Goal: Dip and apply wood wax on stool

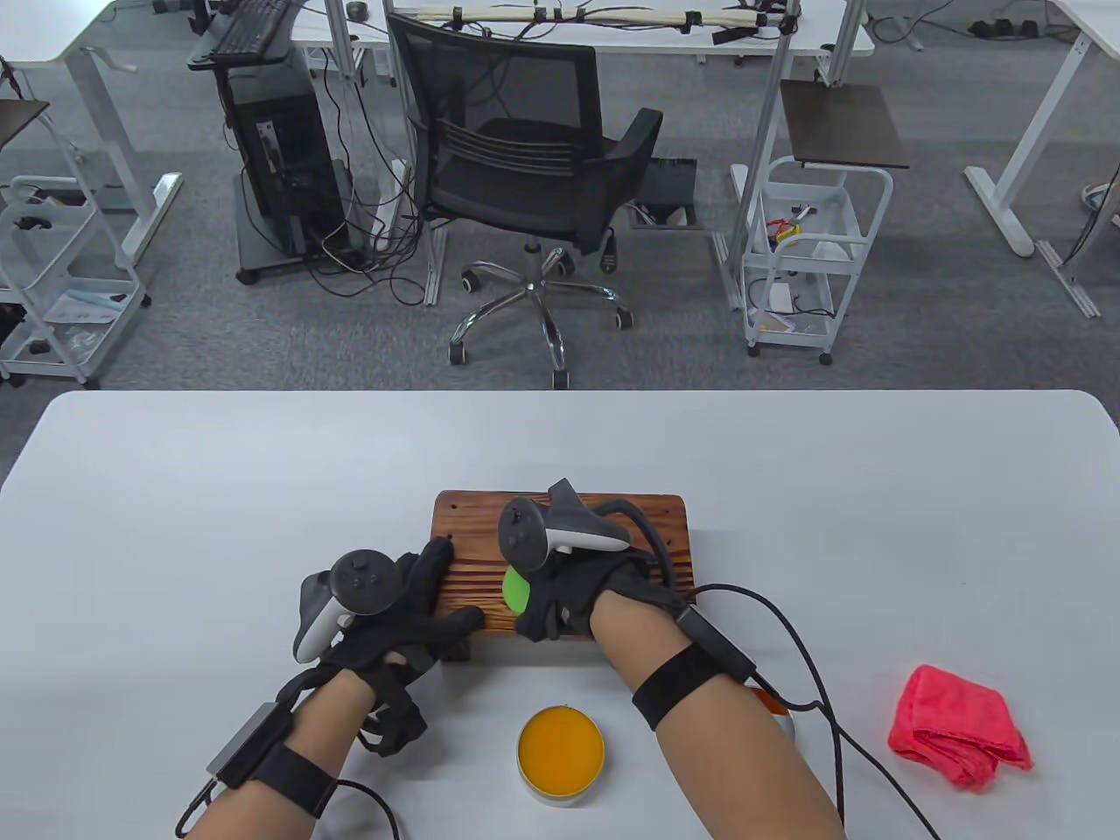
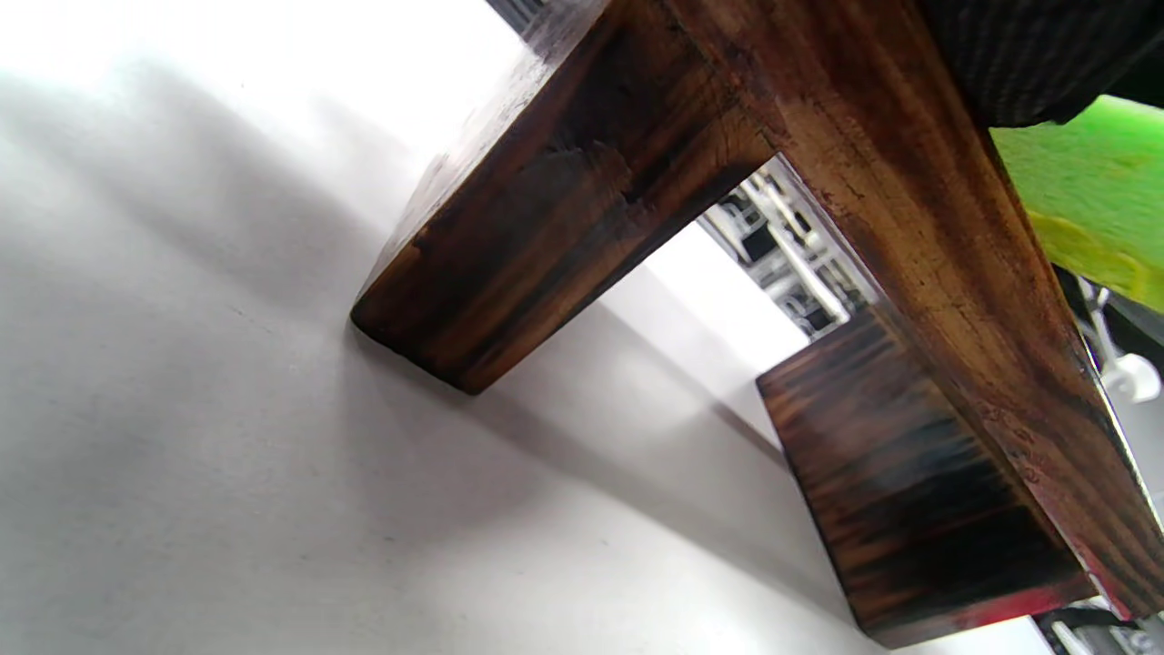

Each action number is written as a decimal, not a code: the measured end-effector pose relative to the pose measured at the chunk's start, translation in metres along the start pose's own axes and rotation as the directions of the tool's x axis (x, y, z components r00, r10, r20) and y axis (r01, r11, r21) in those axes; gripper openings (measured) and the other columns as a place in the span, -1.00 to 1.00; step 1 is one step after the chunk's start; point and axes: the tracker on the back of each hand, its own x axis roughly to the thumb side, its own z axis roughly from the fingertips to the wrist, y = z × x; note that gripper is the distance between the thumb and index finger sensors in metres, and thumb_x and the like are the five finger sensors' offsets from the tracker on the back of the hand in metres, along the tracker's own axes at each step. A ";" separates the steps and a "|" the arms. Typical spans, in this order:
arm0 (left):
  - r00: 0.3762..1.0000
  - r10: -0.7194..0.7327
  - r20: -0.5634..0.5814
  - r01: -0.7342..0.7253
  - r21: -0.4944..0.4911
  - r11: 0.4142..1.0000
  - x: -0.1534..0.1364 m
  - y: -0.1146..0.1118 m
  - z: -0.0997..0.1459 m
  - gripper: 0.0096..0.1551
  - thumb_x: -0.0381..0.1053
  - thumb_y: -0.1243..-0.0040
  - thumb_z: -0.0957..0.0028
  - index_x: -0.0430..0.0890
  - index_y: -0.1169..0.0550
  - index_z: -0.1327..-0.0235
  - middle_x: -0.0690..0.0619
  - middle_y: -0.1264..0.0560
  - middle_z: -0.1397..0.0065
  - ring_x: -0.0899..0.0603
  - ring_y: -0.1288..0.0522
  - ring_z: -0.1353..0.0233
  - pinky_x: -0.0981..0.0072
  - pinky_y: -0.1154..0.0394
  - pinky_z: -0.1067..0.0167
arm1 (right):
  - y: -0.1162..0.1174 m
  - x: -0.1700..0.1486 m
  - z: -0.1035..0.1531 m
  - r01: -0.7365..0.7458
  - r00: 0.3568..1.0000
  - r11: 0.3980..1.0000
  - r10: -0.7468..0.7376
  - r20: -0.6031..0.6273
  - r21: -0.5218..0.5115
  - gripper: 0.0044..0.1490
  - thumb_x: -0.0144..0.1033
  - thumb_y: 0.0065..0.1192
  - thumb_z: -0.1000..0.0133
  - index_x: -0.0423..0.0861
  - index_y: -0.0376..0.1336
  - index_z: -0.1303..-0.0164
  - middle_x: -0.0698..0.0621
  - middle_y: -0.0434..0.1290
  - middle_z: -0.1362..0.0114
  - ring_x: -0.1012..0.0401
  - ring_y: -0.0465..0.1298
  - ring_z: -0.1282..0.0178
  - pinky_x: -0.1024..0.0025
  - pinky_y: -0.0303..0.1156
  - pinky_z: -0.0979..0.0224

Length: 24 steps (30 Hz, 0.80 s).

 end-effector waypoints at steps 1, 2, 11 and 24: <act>1.000 0.000 0.000 0.000 0.000 1.000 0.000 0.000 0.000 0.37 0.63 -0.21 0.06 0.29 0.35 -0.64 -0.31 0.37 -0.77 -0.59 0.38 -0.64 -0.72 0.36 -0.32 | 0.000 0.001 -0.003 0.003 1.000 1.000 -0.003 -0.005 -0.003 0.27 0.41 0.50 0.12 0.07 0.01 -0.68 -0.28 0.03 -0.70 -0.31 0.24 -0.44 -0.19 0.33 -0.39; 1.000 -0.001 0.000 0.001 0.000 1.000 0.000 0.000 0.000 0.37 0.63 -0.20 0.06 0.29 0.35 -0.64 -0.31 0.37 -0.77 -0.59 0.38 -0.64 -0.72 0.36 -0.32 | 0.000 0.003 -0.006 0.015 1.000 1.000 -0.015 -0.003 -0.011 0.27 0.41 0.49 0.12 0.06 0.00 -0.68 -0.28 0.02 -0.70 -0.31 0.23 -0.44 -0.20 0.32 -0.40; 1.000 0.002 0.002 -0.002 -0.003 1.000 0.000 0.000 0.000 0.37 0.63 -0.21 0.06 0.29 0.35 -0.64 -0.31 0.37 -0.77 -0.59 0.38 -0.64 -0.72 0.36 -0.32 | -0.005 0.012 -0.014 0.016 0.999 1.000 -0.016 0.032 0.005 0.27 0.39 0.52 0.13 0.08 0.03 -0.68 -0.27 0.03 -0.70 -0.31 0.23 -0.45 -0.20 0.32 -0.40; 1.000 0.002 0.002 -0.002 -0.005 1.000 0.000 0.000 0.000 0.37 0.63 -0.21 0.06 0.29 0.35 -0.64 -0.31 0.37 -0.77 -0.59 0.38 -0.64 -0.72 0.36 -0.32 | -0.011 0.027 -0.031 -0.012 0.999 1.000 0.012 0.038 0.012 0.27 0.36 0.52 0.13 0.08 0.00 -0.68 -0.27 0.00 -0.70 -0.32 0.21 -0.46 -0.22 0.30 -0.42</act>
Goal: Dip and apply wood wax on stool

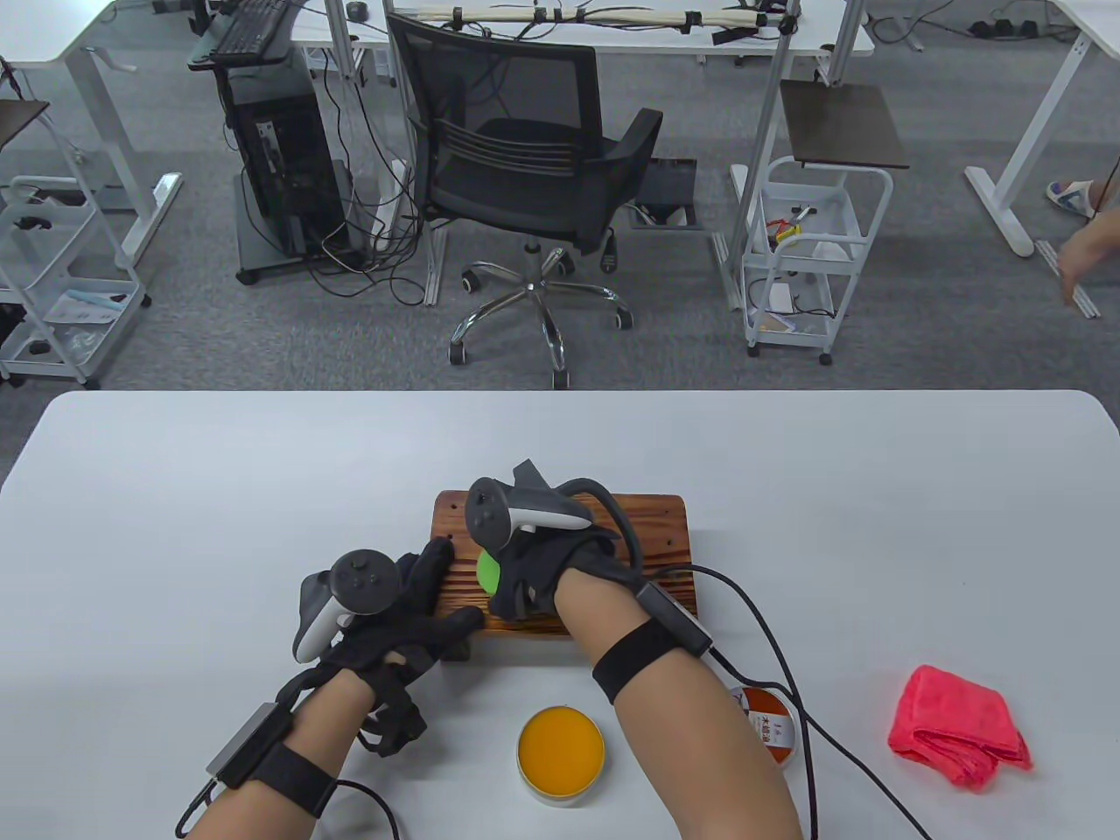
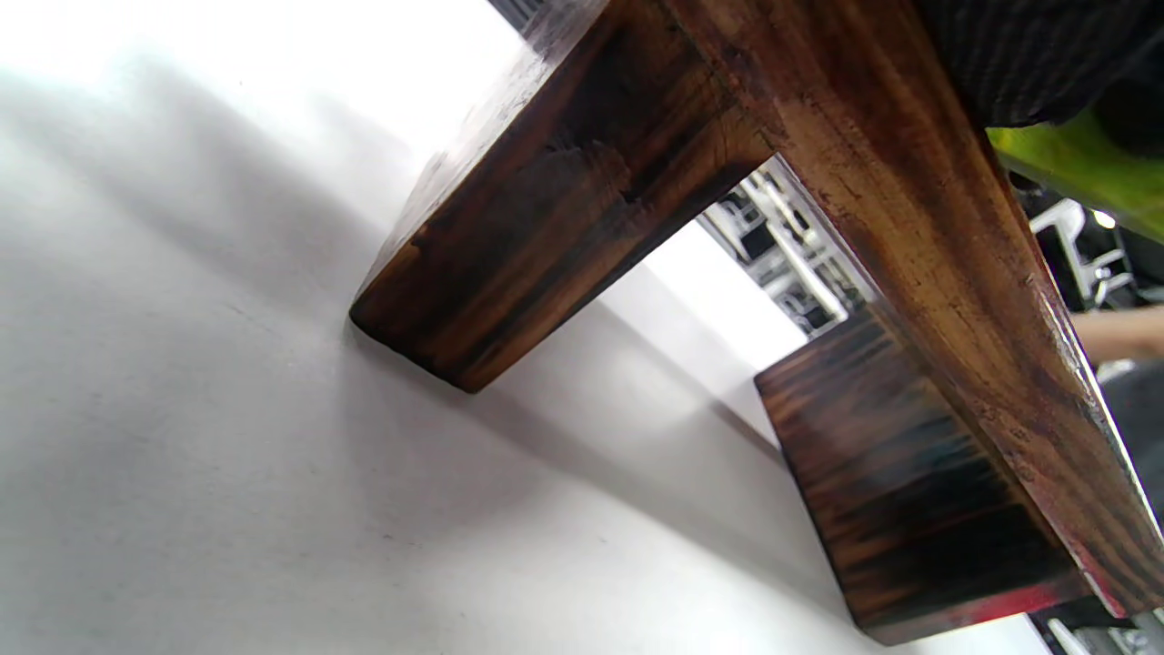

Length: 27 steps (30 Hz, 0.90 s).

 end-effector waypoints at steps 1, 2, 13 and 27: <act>1.000 0.000 0.000 0.000 0.000 1.000 0.000 0.000 0.000 0.37 0.63 -0.21 0.06 0.29 0.35 -0.64 -0.31 0.37 -0.77 -0.59 0.38 -0.64 -0.73 0.36 -0.32 | 0.000 0.003 0.001 -0.023 1.000 1.000 0.023 0.005 0.000 0.28 0.36 0.52 0.13 0.08 -0.01 -0.68 -0.27 -0.01 -0.71 -0.32 0.20 -0.47 -0.22 0.30 -0.42; 1.000 0.001 0.000 -0.001 0.000 1.000 0.000 0.000 0.000 0.37 0.62 -0.21 0.06 0.29 0.35 -0.64 -0.31 0.36 -0.77 -0.59 0.38 -0.64 -0.73 0.35 -0.32 | -0.001 0.005 0.002 -0.071 0.997 0.997 0.071 0.018 0.000 0.28 0.37 0.52 0.14 0.09 -0.02 -0.68 -0.26 -0.01 -0.71 -0.31 0.20 -0.47 -0.21 0.30 -0.43; 1.000 0.002 0.004 -0.002 -0.004 1.000 0.000 0.000 0.000 0.37 0.62 -0.21 0.06 0.29 0.35 -0.64 -0.31 0.36 -0.77 -0.59 0.38 -0.64 -0.72 0.35 -0.32 | -0.007 0.012 -0.006 -0.061 0.996 0.998 0.058 0.061 0.035 0.29 0.35 0.55 0.16 0.09 -0.01 -0.67 -0.25 -0.01 -0.72 -0.32 0.20 -0.48 -0.22 0.30 -0.44; 1.000 0.001 0.007 -0.001 -0.011 1.000 0.000 0.000 0.000 0.37 0.62 -0.22 0.06 0.30 0.35 -0.64 -0.31 0.36 -0.77 -0.59 0.37 -0.65 -0.73 0.35 -0.33 | -0.013 0.011 -0.020 -0.039 0.999 0.998 0.038 0.032 0.042 0.29 0.30 0.58 0.17 0.09 -0.01 -0.67 -0.24 -0.02 -0.72 -0.32 0.18 -0.49 -0.24 0.28 -0.46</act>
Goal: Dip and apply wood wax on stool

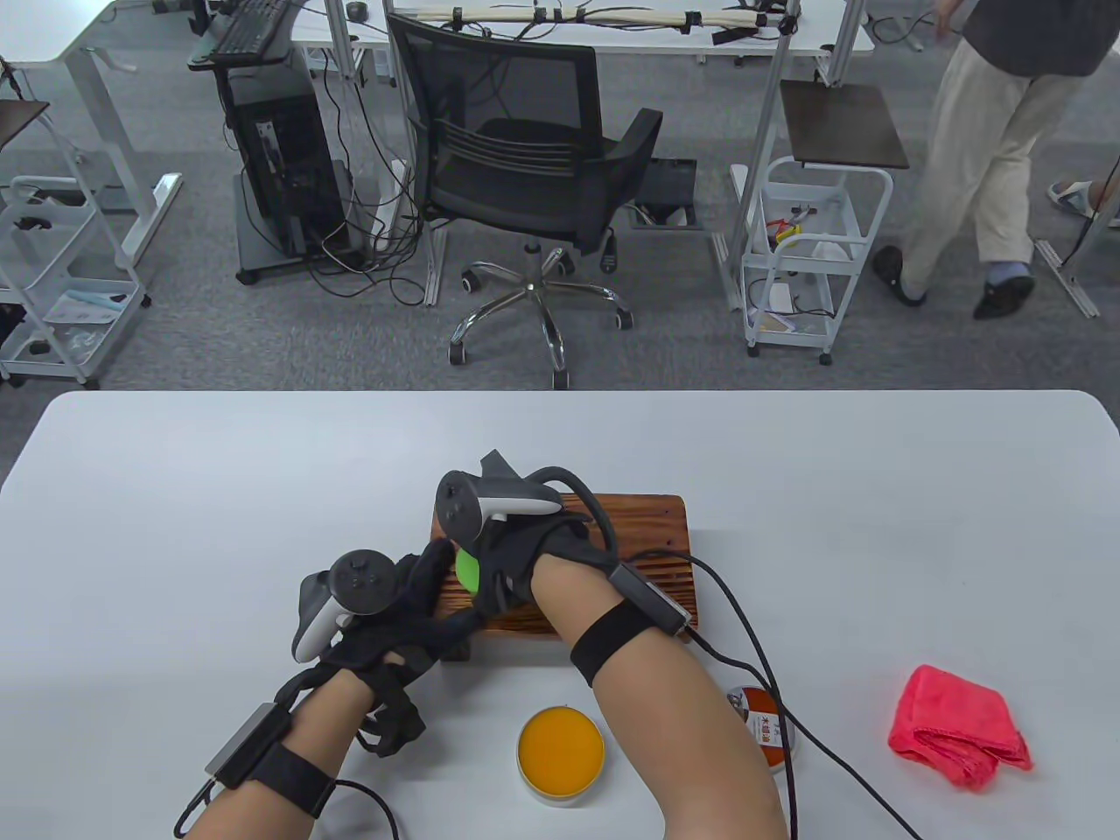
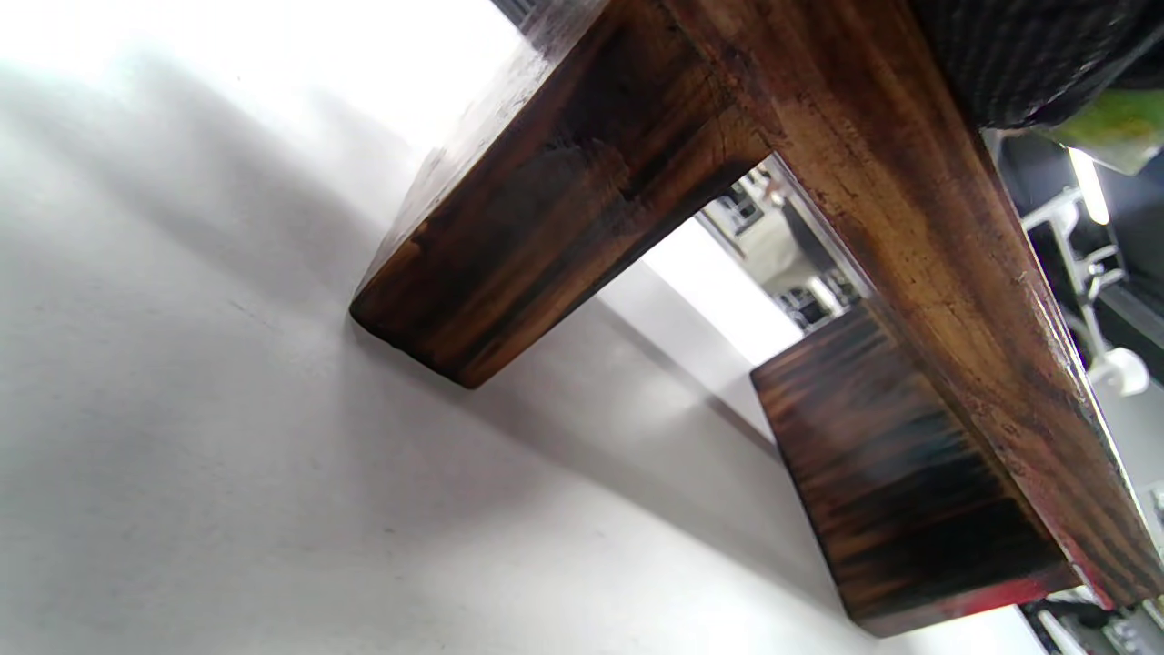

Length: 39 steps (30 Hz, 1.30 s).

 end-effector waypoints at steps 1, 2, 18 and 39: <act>1.000 0.000 0.000 0.000 0.001 1.000 0.000 0.000 0.000 0.37 0.62 -0.22 0.06 0.30 0.35 -0.64 -0.31 0.36 -0.77 -0.59 0.37 -0.65 -0.73 0.35 -0.33 | 0.000 0.002 -0.002 0.004 1.000 1.000 -0.004 0.003 -0.001 0.30 0.29 0.58 0.16 0.08 -0.02 -0.67 -0.25 -0.03 -0.72 -0.33 0.17 -0.49 -0.24 0.27 -0.46; 1.000 0.000 0.001 0.000 0.001 1.000 0.000 0.000 0.000 0.37 0.62 -0.22 0.06 0.30 0.35 -0.64 -0.31 0.36 -0.77 -0.59 0.37 -0.65 -0.73 0.35 -0.33 | 0.000 0.006 -0.003 0.004 1.000 1.000 -0.004 0.018 -0.006 0.30 0.29 0.58 0.16 0.08 -0.04 -0.67 -0.24 -0.04 -0.72 -0.33 0.16 -0.50 -0.24 0.26 -0.46; 1.000 0.003 0.003 -0.003 -0.002 1.000 0.000 0.000 0.000 0.38 0.63 -0.23 0.07 0.30 0.35 -0.64 -0.31 0.35 -0.77 -0.59 0.37 -0.65 -0.73 0.35 -0.33 | -0.003 0.014 -0.004 -0.040 0.999 0.999 0.040 0.029 0.007 0.30 0.28 0.59 0.17 0.10 -0.03 -0.67 -0.22 -0.04 -0.73 -0.33 0.15 -0.51 -0.26 0.25 -0.49; 0.997 -0.069 -0.023 0.069 0.037 0.997 0.012 0.008 0.017 0.36 0.63 -0.21 0.06 0.23 0.28 -0.70 -0.31 0.40 -0.75 -0.60 0.39 -0.63 -0.72 0.34 -0.32 | 0.016 -0.049 0.126 0.162 0.987 0.978 -0.162 0.009 -0.135 0.30 0.37 0.55 0.15 0.08 0.01 -0.68 -0.26 0.02 -0.72 -0.32 0.22 -0.48 -0.24 0.31 -0.44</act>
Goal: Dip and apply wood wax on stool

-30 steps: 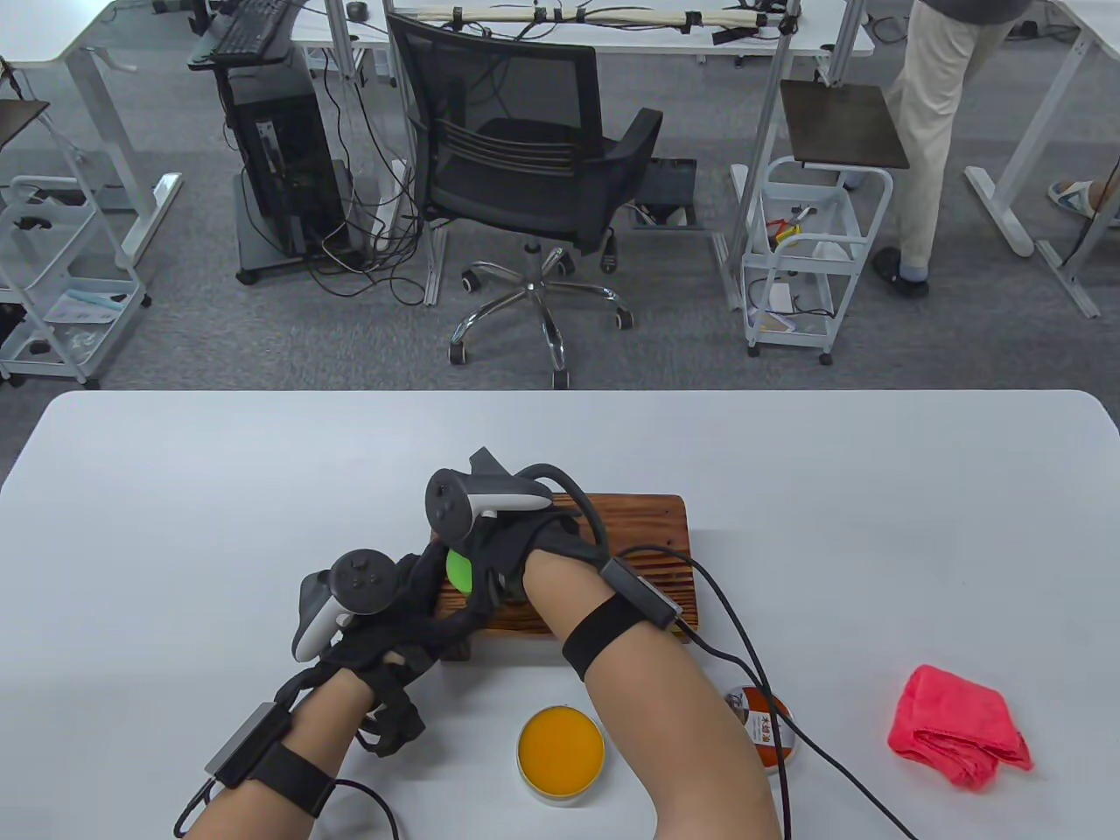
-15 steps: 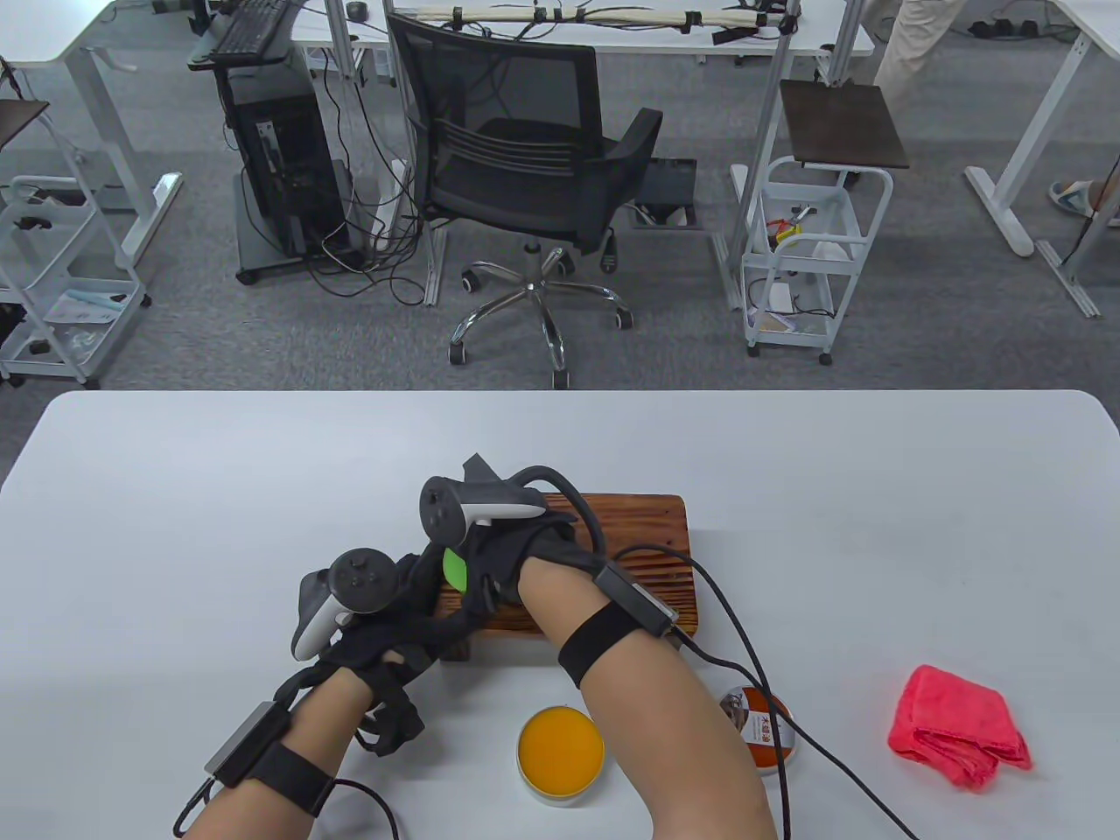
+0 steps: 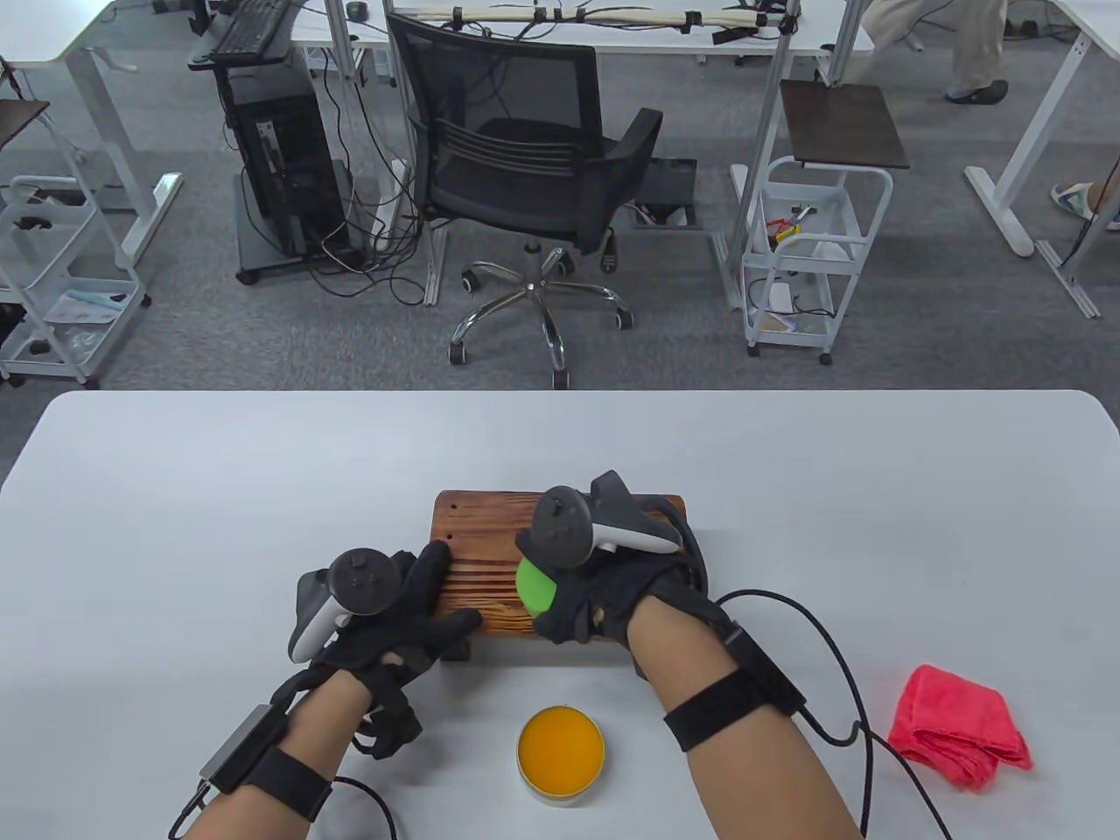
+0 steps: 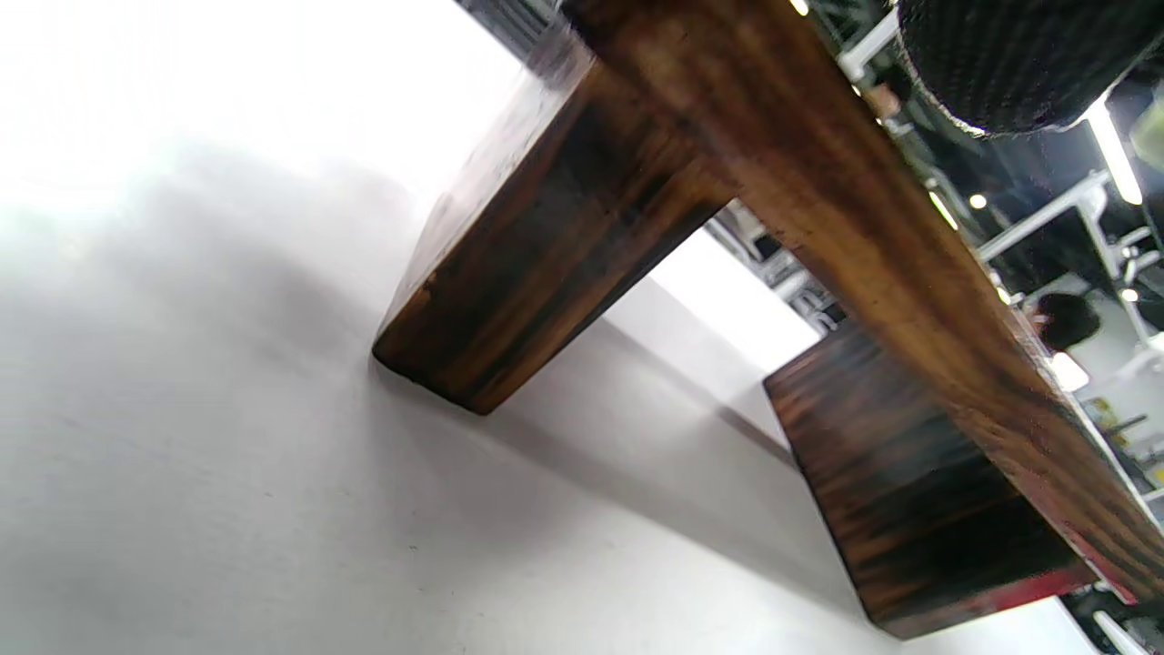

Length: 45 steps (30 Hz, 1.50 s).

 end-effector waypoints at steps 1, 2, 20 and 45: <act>1.000 -0.012 0.008 0.012 0.018 1.000 0.003 0.002 0.006 0.36 0.62 -0.21 0.06 0.23 0.28 -0.70 -0.31 0.40 -0.75 -0.60 0.39 -0.62 -0.72 0.34 -0.31 | 0.002 -0.002 0.009 -0.004 1.000 1.000 0.004 -0.001 -0.004 0.30 0.38 0.55 0.16 0.08 0.01 -0.68 -0.26 0.02 -0.72 -0.32 0.23 -0.48 -0.24 0.31 -0.43; 1.000 -0.025 0.018 0.025 0.037 0.999 0.006 0.004 0.012 0.36 0.62 -0.21 0.06 0.23 0.27 -0.70 -0.31 0.41 -0.74 -0.60 0.39 -0.62 -0.72 0.34 -0.31 | 0.005 -0.005 0.023 -0.008 1.000 1.000 0.008 -0.003 -0.010 0.30 0.38 0.55 0.15 0.07 0.01 -0.68 -0.26 0.03 -0.72 -0.32 0.23 -0.48 -0.24 0.32 -0.43; 0.939 -0.228 0.259 0.249 -0.053 0.967 0.047 -0.049 0.085 0.39 0.64 -0.19 0.05 0.15 0.28 -0.71 -0.37 0.39 -0.72 -0.59 0.27 -0.62 -0.72 0.27 -0.32 | 0.087 0.011 0.078 -0.043 0.998 0.994 0.038 0.056 0.099 0.30 0.41 0.53 0.15 0.06 0.01 -0.68 -0.28 0.04 -0.70 -0.31 0.25 -0.45 -0.22 0.34 -0.41; 0.927 -0.285 0.243 0.352 -0.306 0.884 0.024 -0.134 0.053 0.27 0.58 -0.26 0.00 0.15 0.18 -0.65 -0.31 0.49 -0.68 -0.58 0.48 -0.56 -0.69 0.34 -0.31 | 0.136 0.036 0.042 -0.224 0.974 0.947 0.222 0.034 0.232 0.21 0.39 0.49 0.09 0.05 0.05 -0.65 -0.25 0.04 -0.69 -0.29 0.24 -0.45 -0.20 0.33 -0.40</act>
